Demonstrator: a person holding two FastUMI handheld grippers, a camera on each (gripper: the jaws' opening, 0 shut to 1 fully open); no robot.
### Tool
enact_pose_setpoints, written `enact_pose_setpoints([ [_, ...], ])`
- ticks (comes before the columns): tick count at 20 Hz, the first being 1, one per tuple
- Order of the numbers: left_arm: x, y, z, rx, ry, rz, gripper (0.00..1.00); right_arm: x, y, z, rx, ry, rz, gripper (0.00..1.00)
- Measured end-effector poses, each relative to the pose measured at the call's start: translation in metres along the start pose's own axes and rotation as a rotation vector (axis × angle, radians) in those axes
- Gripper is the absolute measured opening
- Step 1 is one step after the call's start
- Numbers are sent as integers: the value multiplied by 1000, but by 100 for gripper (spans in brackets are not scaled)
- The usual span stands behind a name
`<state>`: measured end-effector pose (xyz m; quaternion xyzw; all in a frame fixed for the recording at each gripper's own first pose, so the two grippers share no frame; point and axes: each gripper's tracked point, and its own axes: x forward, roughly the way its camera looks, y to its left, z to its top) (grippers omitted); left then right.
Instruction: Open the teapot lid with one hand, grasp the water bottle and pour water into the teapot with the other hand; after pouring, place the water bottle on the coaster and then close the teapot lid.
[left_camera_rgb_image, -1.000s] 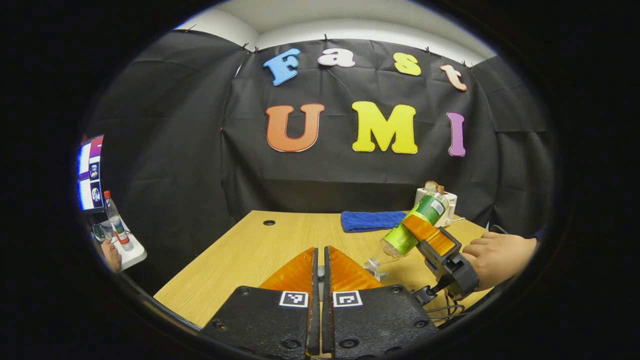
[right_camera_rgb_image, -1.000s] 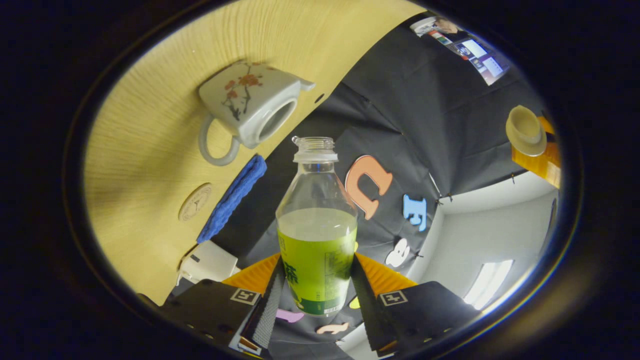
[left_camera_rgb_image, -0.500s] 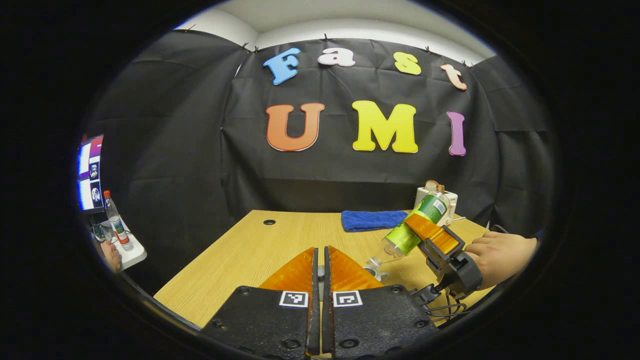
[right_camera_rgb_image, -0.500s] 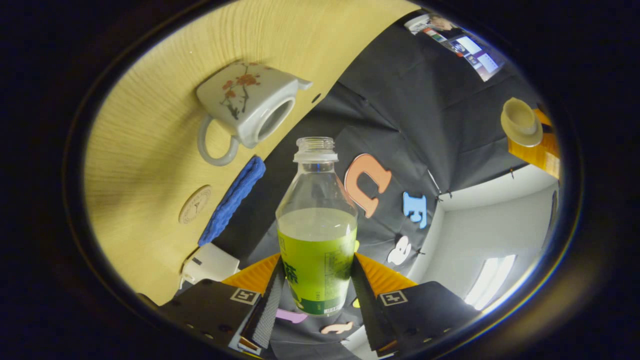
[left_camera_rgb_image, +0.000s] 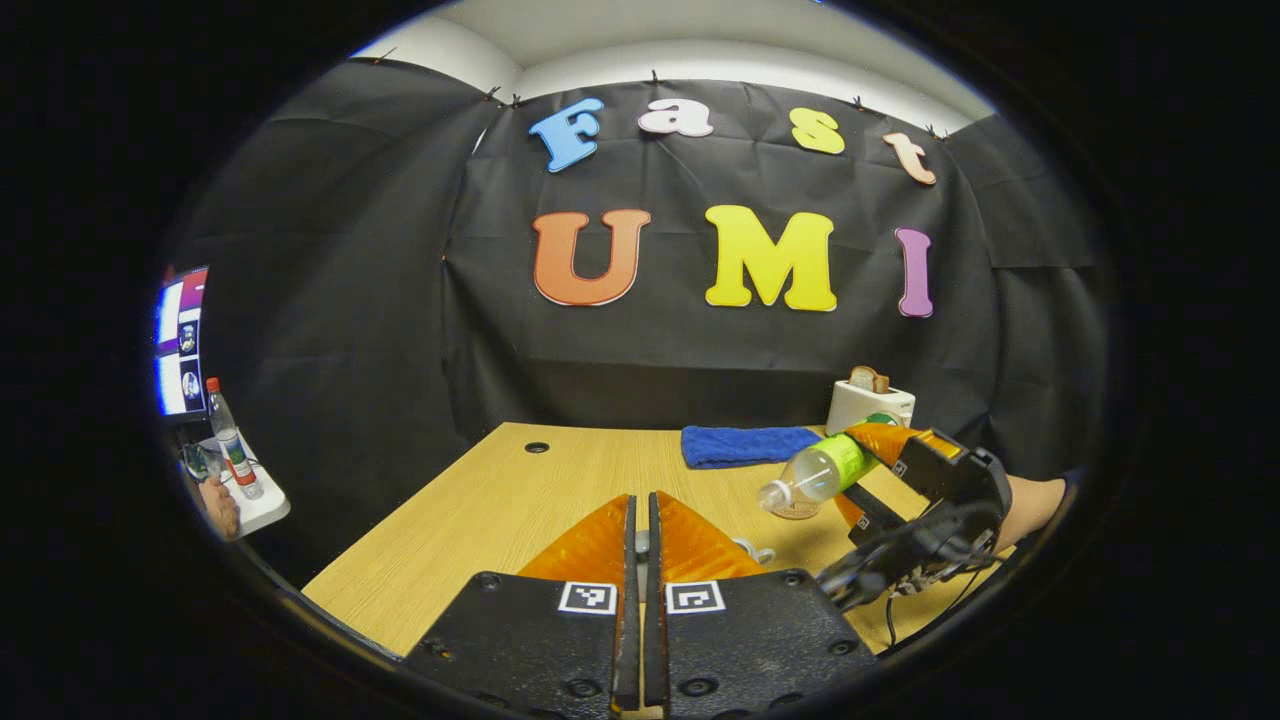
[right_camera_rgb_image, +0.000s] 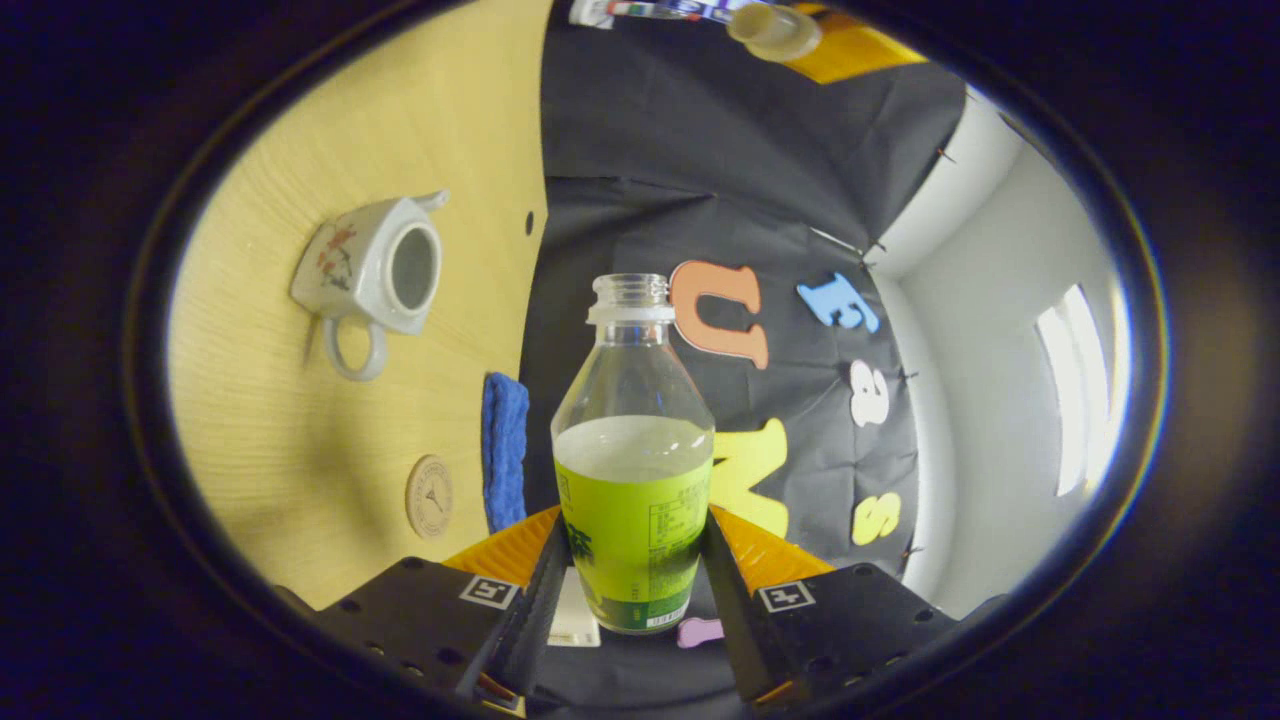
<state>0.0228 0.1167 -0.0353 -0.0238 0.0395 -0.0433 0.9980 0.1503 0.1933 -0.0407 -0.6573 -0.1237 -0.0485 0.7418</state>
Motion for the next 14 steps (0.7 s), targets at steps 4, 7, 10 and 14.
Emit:
enact_pose_setpoints([
  [4,1,-1,2,-26,-9,2,4,14,-6,-25,286,29,42,74],
  [7,5,1,1,-33,-10,7,4,22,2,-39,497,60,112,74],
  [10,9,1,-4,-48,7,10,4,28,9,-44,715,67,165,74],
  [14,8,1,-3,-49,2,4,4,43,5,-50,972,110,232,72],
])
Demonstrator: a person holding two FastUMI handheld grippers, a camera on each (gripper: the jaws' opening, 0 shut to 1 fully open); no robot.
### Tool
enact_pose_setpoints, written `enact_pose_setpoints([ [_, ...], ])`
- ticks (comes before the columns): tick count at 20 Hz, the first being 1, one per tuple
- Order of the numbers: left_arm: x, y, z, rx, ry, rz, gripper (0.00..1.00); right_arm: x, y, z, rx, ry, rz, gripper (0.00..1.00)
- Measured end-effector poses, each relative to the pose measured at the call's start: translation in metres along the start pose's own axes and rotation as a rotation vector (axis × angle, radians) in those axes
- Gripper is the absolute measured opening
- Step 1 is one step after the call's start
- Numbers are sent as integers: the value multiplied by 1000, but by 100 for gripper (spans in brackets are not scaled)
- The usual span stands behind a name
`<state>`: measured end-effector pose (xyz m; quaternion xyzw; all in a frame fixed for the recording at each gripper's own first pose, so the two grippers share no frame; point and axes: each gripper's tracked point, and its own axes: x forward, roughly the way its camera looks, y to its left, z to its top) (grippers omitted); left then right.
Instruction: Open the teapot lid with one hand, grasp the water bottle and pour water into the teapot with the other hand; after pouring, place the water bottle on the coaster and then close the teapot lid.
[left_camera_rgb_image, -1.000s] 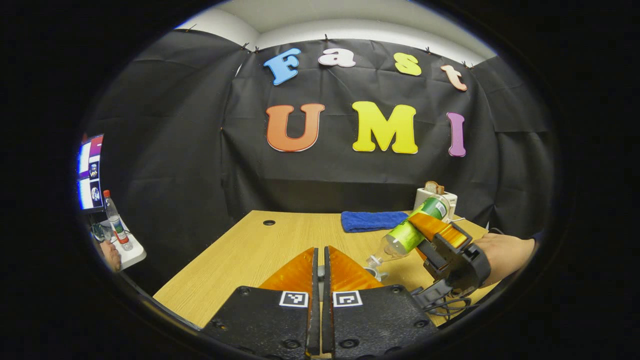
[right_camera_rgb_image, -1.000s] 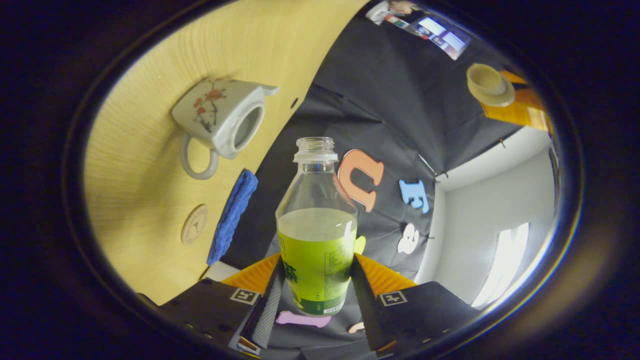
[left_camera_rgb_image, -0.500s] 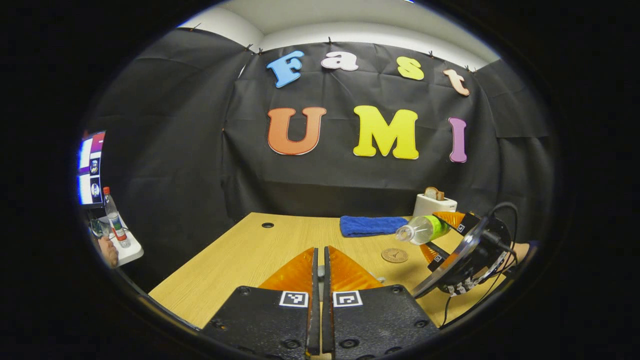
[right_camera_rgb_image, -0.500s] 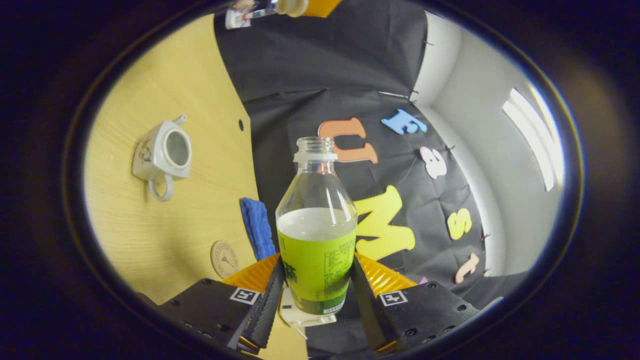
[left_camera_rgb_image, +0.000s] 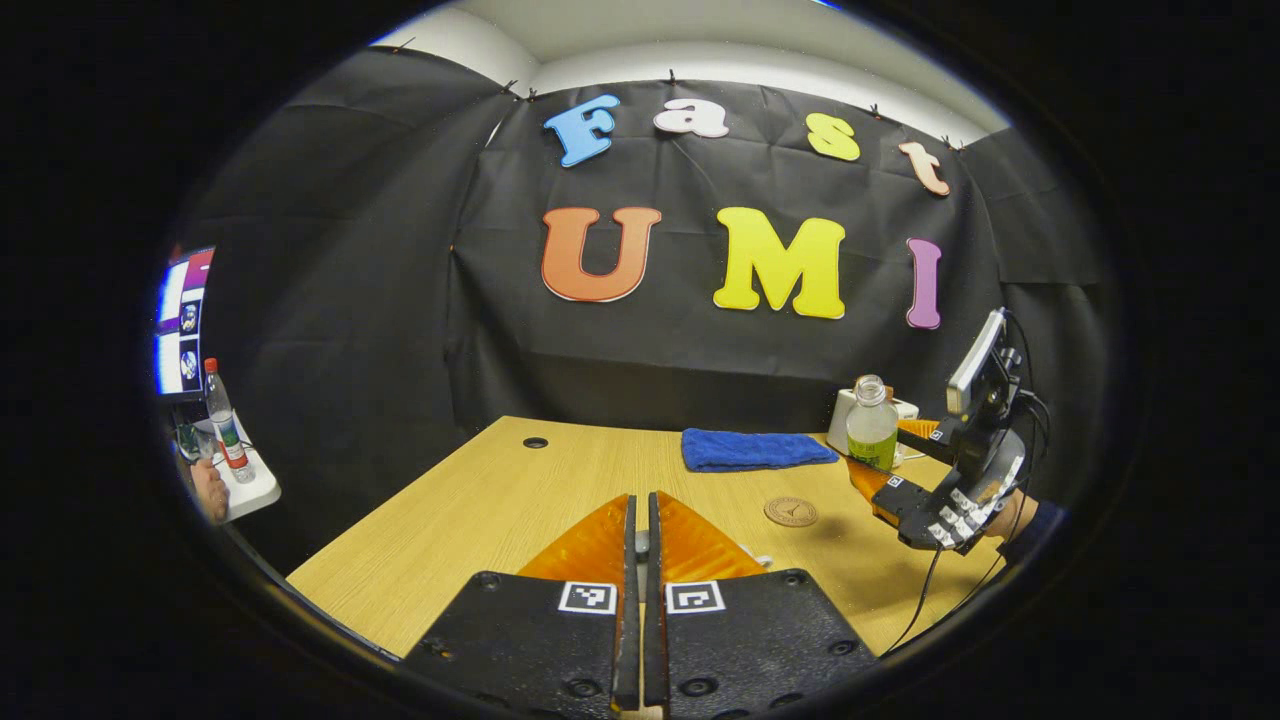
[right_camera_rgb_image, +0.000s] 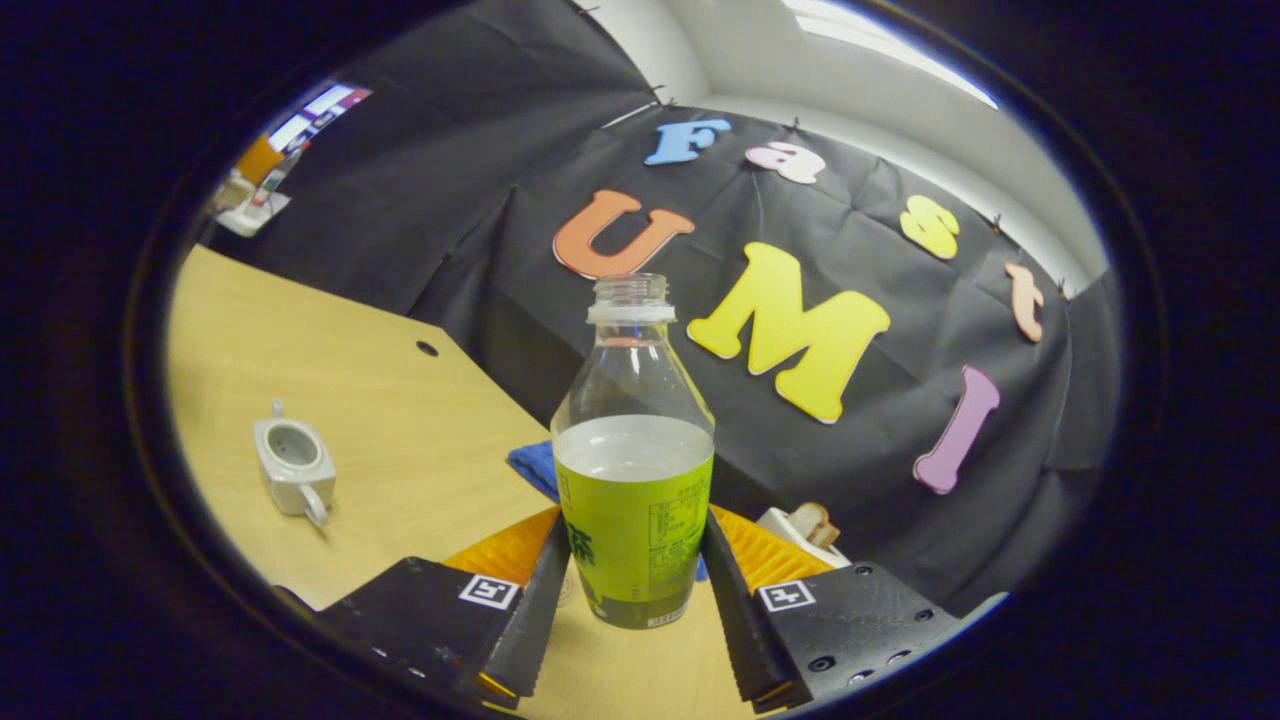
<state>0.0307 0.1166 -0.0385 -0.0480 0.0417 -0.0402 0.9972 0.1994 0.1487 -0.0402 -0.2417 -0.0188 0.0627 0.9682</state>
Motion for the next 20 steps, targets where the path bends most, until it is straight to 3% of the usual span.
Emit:
enact_pose_setpoints([
  [4,4,-9,-4,17,6,-19,4,18,12,-13,244,63,77,71],
  [9,9,-14,-9,47,16,-11,4,53,22,-29,479,133,100,72],
  [14,14,-15,-16,45,35,-19,4,82,30,-49,534,185,94,72],
  [20,21,-14,-25,67,59,-2,4,96,38,-63,513,205,83,72],
])
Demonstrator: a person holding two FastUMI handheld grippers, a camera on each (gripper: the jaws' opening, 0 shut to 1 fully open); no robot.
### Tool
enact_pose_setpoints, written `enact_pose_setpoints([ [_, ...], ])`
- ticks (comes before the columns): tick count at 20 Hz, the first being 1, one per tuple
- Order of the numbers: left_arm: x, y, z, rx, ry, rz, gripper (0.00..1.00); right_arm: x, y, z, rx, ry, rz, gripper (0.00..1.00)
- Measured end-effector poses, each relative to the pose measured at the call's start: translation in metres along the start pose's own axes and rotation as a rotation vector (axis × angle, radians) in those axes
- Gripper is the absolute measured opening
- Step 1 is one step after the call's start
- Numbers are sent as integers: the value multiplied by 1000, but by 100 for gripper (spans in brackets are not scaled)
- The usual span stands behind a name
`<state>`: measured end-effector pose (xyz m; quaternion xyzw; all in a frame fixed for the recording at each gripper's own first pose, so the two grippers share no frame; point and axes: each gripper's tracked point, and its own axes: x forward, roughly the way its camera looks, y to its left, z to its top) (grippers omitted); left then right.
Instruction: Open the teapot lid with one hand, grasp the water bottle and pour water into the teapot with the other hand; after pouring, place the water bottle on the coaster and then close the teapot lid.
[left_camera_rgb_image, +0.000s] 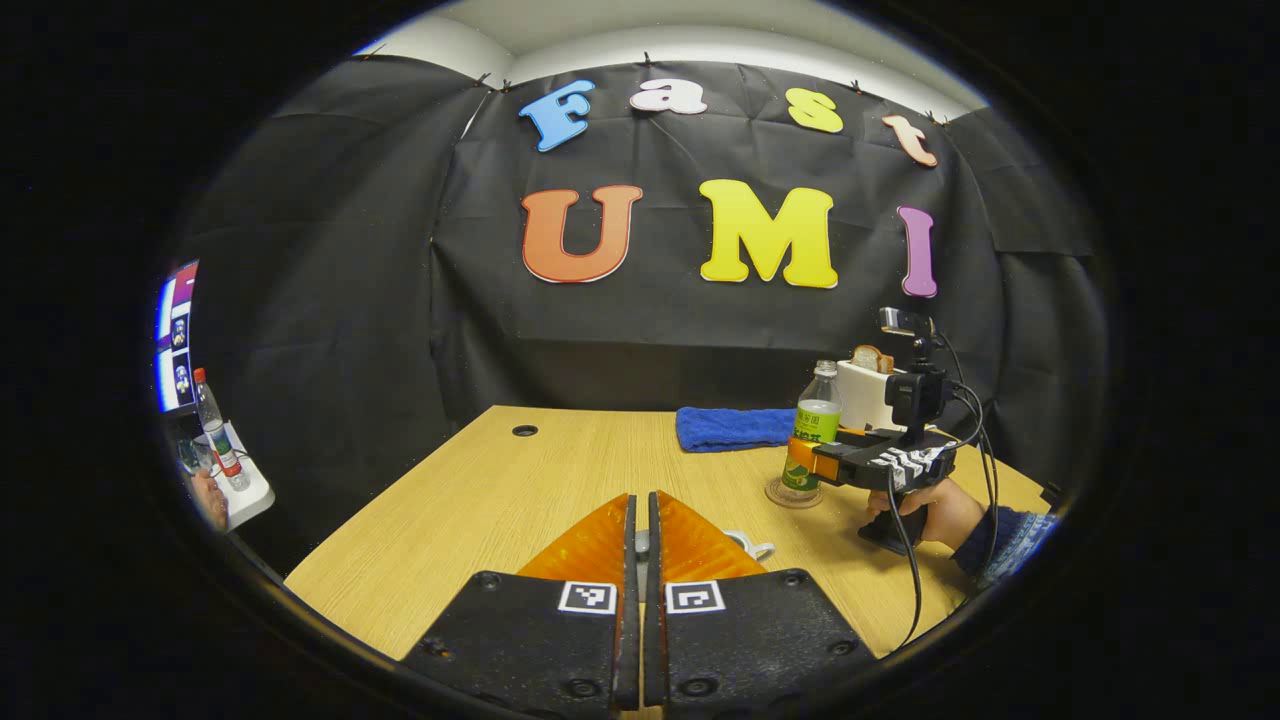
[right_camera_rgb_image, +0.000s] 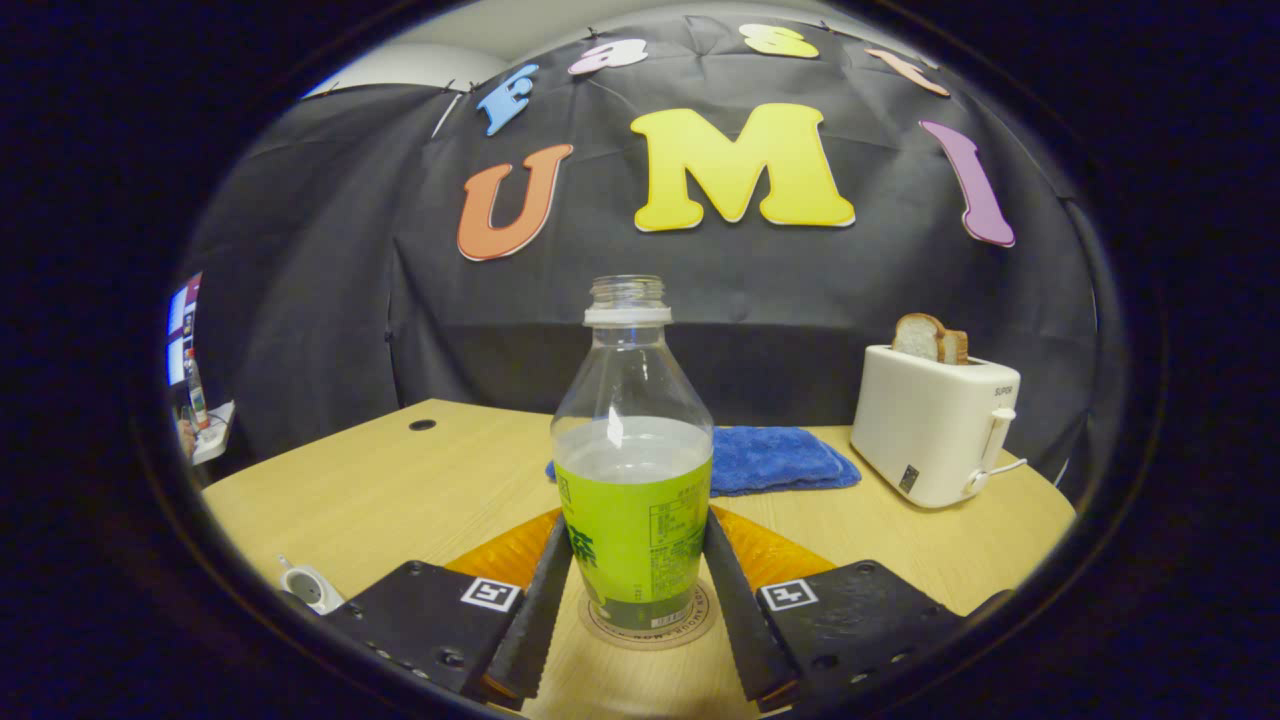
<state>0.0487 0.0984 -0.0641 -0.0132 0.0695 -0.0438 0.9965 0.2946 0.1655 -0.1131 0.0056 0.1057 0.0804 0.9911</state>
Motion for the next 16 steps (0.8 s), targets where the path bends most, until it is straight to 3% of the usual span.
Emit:
enact_pose_setpoints([
  [5,2,-5,1,7,-7,-8,4,4,-2,-3,0,5,11,78],
  [7,3,-6,3,5,-14,-3,4,1,-5,-3,10,12,25,92],
  [16,10,-15,6,-15,-27,19,4,-87,-15,11,-78,-63,2,94],
])
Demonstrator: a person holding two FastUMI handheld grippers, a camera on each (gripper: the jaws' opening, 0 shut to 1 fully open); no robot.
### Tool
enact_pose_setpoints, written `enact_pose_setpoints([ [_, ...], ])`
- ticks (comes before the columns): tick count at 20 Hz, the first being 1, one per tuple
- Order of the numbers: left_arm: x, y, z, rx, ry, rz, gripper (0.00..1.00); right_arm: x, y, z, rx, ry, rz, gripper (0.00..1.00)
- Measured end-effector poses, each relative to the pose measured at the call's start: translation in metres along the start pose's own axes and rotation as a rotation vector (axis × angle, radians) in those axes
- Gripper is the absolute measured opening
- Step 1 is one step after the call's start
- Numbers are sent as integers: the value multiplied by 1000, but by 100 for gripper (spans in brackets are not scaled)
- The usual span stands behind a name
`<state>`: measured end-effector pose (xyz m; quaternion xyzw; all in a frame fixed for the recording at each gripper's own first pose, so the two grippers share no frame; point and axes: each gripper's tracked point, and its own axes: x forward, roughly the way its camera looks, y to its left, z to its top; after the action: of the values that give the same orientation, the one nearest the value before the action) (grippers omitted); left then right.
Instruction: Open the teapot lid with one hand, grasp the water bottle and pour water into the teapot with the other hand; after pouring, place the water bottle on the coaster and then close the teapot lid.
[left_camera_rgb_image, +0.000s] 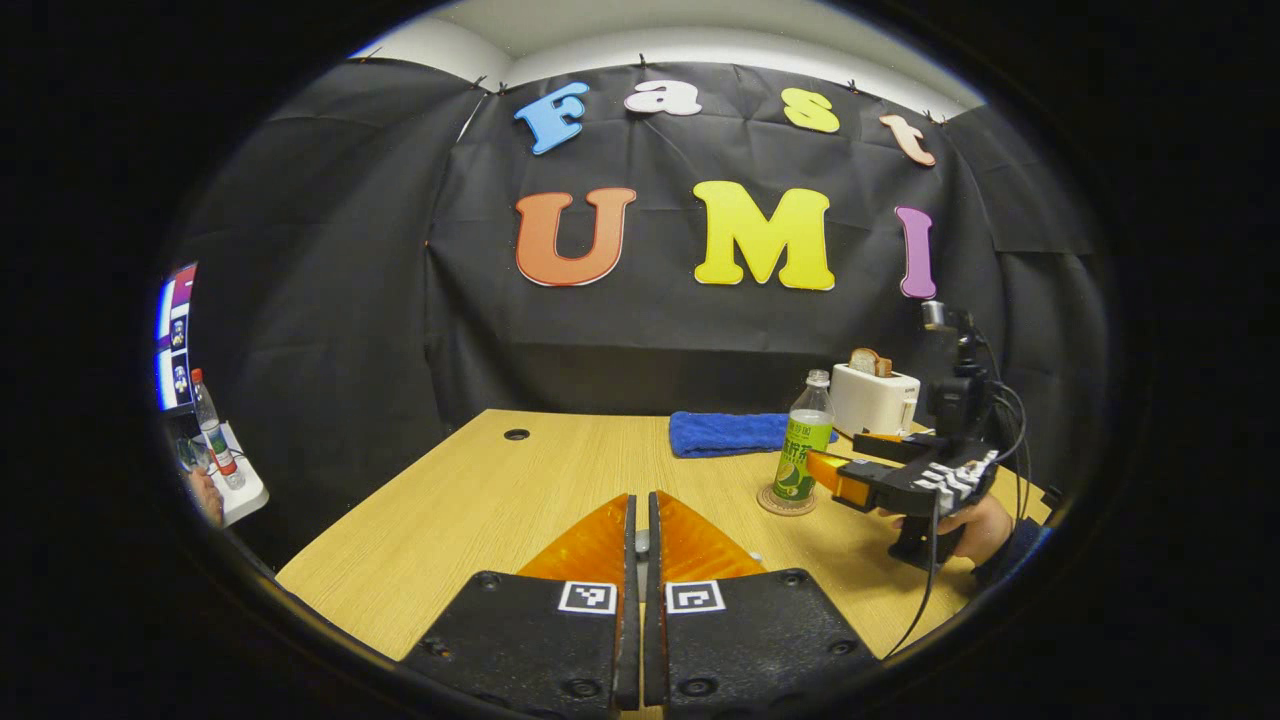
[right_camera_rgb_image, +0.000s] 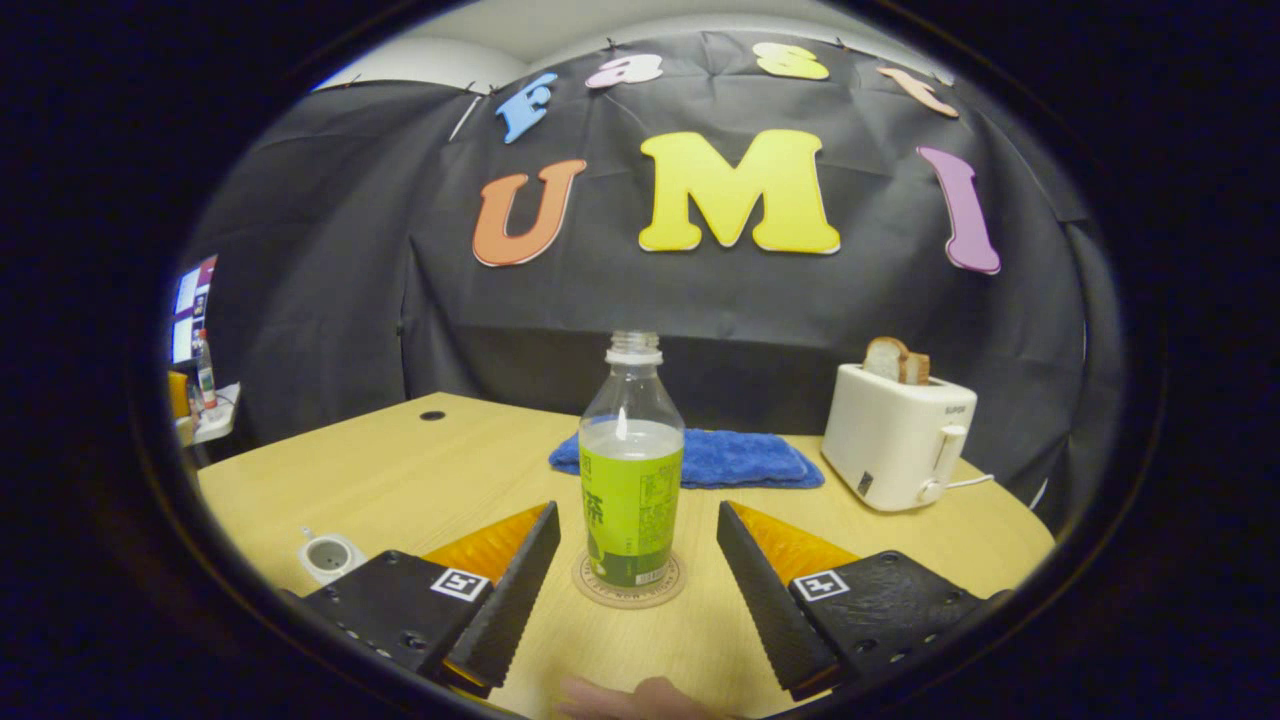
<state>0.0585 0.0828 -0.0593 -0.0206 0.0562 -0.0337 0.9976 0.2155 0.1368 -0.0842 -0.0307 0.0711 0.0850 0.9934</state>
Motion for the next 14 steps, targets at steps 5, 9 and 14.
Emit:
enact_pose_setpoints([
  [5,6,-11,2,-31,-3,28,4,-81,-21,28,-141,-136,-61,95],
  [9,12,-36,11,-32,-29,-8,4,-135,-45,33,-104,-144,-129,95],
  [14,32,-57,15,-12,-56,-41,4,-177,-74,31,-33,-180,-127,97],
])
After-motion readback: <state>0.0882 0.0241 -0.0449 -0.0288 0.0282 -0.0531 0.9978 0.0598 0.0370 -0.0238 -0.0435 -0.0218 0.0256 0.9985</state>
